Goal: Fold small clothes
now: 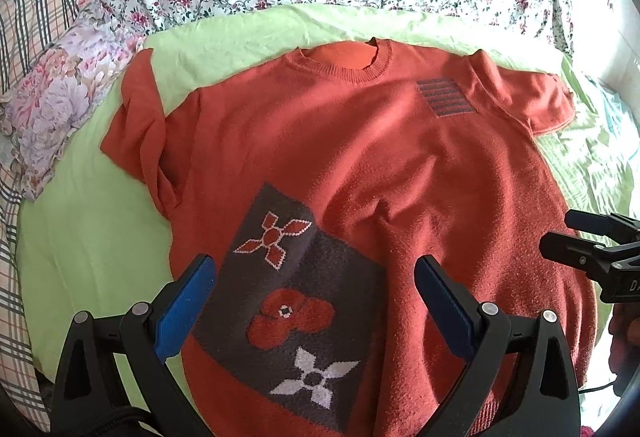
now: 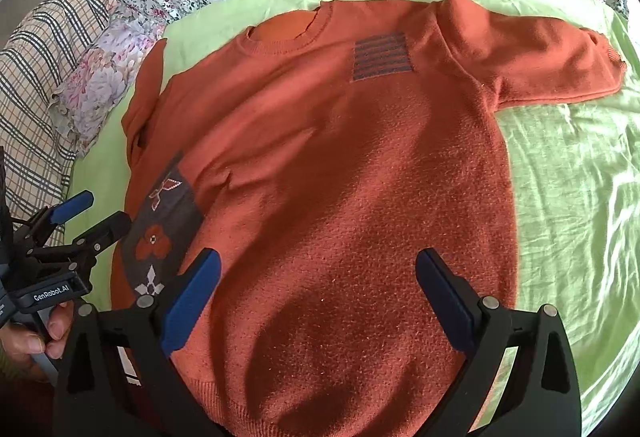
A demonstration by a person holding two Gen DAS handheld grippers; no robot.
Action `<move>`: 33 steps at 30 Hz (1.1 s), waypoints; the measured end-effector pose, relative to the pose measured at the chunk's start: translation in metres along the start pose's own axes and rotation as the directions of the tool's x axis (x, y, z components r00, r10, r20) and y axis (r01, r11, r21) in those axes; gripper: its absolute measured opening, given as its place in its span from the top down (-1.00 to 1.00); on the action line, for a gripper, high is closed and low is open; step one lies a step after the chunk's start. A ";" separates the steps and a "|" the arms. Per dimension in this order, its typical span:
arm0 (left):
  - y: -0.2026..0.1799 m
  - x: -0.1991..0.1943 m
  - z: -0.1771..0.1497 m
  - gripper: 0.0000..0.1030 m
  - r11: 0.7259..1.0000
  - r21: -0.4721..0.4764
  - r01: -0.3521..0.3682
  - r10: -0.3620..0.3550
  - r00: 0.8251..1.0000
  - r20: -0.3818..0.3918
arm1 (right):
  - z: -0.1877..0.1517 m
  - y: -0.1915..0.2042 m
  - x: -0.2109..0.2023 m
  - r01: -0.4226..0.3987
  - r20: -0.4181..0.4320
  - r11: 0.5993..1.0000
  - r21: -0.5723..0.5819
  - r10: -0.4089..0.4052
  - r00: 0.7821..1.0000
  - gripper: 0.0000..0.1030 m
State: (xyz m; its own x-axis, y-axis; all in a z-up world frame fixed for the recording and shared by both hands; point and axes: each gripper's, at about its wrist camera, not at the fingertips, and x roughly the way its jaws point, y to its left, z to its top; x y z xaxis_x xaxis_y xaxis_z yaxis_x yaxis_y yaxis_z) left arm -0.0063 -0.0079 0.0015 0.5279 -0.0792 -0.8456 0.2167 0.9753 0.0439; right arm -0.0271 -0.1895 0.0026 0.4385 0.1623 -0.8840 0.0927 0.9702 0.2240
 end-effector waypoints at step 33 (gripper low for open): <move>0.015 0.039 0.042 -0.93 0.999 -0.047 -0.010 0.009 1.000 -0.016 | 0.027 -0.102 -0.019 0.081 0.030 0.976 0.200 -0.089 0.996 -0.90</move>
State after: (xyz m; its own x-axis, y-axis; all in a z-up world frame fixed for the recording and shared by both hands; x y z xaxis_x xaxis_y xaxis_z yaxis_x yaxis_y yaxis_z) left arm 0.0516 -0.0048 -0.0083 0.5162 -0.0669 -0.8538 0.1722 0.9847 0.0270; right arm -0.0207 -0.2960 0.0072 0.4549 0.0698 -0.8878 0.3049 0.9245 0.2289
